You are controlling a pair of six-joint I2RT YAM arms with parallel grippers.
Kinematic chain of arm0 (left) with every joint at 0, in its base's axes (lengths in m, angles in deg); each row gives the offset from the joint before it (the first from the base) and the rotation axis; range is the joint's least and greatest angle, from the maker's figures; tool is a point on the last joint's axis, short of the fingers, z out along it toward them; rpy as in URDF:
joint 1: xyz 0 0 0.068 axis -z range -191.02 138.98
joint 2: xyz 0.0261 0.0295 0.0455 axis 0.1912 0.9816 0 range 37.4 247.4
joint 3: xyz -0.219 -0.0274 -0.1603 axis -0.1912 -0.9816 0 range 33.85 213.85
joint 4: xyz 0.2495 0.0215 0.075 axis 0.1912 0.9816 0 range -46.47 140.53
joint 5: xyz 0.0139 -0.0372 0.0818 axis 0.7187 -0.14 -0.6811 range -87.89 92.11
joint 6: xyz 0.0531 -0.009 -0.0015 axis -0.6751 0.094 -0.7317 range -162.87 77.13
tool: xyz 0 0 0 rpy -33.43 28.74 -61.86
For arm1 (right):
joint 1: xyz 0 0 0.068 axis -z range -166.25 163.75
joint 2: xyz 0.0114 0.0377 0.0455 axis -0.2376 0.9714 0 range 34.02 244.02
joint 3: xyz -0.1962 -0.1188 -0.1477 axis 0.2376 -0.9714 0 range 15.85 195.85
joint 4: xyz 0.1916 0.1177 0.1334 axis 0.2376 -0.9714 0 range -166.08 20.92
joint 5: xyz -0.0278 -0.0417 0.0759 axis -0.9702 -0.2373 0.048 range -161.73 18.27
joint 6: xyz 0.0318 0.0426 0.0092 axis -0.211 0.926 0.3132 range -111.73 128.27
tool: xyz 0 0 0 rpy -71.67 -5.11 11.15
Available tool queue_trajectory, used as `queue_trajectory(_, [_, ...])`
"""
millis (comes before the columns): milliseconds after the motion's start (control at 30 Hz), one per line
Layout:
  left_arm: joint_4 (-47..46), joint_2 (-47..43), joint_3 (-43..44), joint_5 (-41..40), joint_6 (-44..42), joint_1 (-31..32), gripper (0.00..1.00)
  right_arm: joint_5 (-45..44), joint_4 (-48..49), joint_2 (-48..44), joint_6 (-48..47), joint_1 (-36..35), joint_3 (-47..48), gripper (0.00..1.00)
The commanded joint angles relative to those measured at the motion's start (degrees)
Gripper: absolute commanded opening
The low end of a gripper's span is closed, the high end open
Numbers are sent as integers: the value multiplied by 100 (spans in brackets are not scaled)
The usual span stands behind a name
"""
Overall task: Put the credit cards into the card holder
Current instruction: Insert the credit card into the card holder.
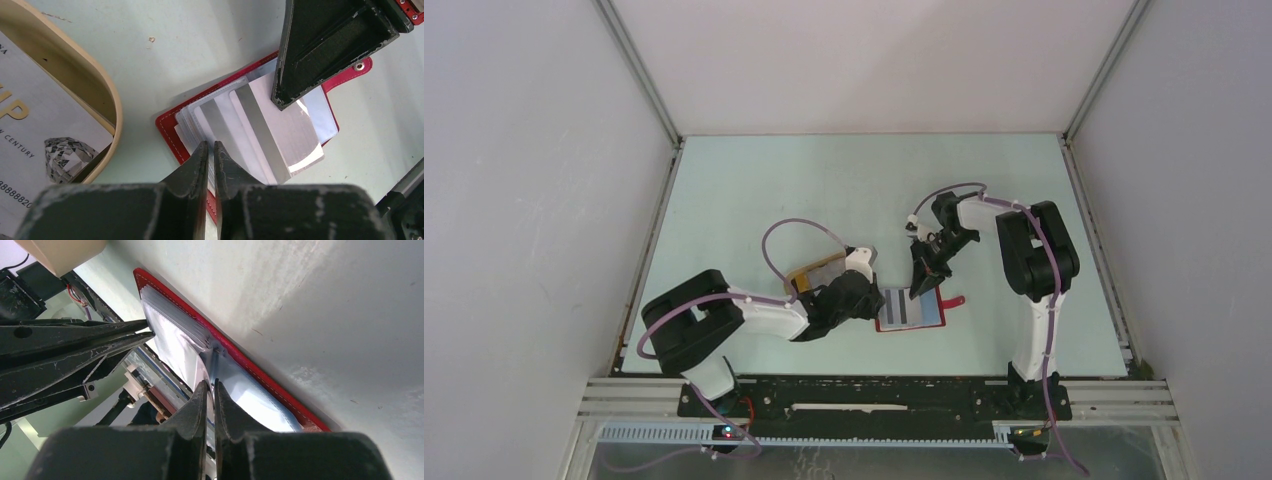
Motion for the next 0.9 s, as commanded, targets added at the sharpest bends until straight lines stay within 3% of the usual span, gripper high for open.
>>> queue_trajectory(0, [144, -119, 124, 94, -31, 37, 15, -273, 347, 168, -22, -93, 30, 13])
queue_trajectory(167, [55, -639, -37, 256, -65, 37, 23, -147, 311, 147, -107, -18, 35, 21])
queue_trajectory(433, [-468, -1143, -193, 609, -266, 309, 38, -132, 309, 188, -125, -7, 35, 24])
queue_trajectory(867, [-632, -231, 760, 603, -577, 948, 43, -165, 309, 204, -128, 2, 31, 25])
